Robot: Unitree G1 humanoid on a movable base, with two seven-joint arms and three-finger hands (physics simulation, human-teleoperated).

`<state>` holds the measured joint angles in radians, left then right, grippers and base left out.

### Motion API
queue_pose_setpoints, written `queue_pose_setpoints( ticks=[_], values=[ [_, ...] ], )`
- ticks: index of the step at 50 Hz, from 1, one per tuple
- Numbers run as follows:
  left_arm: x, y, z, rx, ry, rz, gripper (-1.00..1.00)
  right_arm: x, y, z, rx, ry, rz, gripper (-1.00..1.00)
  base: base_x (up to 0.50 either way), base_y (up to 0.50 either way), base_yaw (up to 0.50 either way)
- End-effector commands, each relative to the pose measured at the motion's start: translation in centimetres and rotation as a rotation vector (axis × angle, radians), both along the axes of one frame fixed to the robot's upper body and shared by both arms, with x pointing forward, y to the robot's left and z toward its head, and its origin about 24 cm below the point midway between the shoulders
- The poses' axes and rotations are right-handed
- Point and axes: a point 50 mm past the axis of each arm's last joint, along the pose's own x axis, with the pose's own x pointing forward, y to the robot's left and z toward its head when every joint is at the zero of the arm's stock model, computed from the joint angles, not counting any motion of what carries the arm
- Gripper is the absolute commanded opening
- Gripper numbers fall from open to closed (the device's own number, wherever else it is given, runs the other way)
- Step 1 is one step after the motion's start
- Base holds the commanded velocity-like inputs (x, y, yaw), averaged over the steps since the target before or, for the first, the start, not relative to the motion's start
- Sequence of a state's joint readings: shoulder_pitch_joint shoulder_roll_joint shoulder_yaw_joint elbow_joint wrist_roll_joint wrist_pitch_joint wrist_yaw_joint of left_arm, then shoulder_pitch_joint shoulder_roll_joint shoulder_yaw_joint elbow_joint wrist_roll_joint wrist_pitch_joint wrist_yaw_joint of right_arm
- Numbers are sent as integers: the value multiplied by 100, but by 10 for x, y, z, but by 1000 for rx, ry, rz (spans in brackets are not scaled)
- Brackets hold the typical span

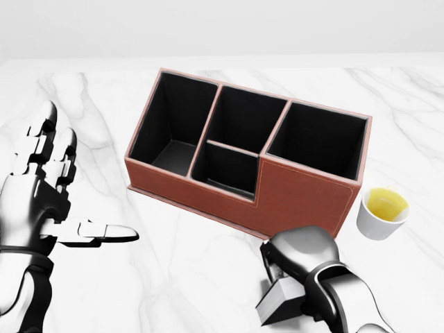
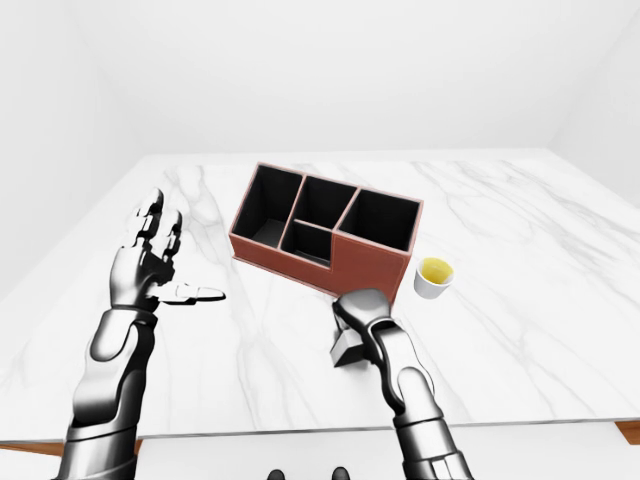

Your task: Pick up the book and place it in the right compartment of the caddy.

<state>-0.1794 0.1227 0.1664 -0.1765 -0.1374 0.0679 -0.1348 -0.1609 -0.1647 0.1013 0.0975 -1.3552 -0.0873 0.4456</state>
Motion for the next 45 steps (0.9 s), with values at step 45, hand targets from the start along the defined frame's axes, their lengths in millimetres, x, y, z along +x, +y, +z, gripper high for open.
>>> queue_pose_setpoints(
  ticks=[45],
  values=[
    [-8,5,-14,-13,38,-10,100,-26,61,227,374,-685,421,-100,0,0,0]
  ],
)
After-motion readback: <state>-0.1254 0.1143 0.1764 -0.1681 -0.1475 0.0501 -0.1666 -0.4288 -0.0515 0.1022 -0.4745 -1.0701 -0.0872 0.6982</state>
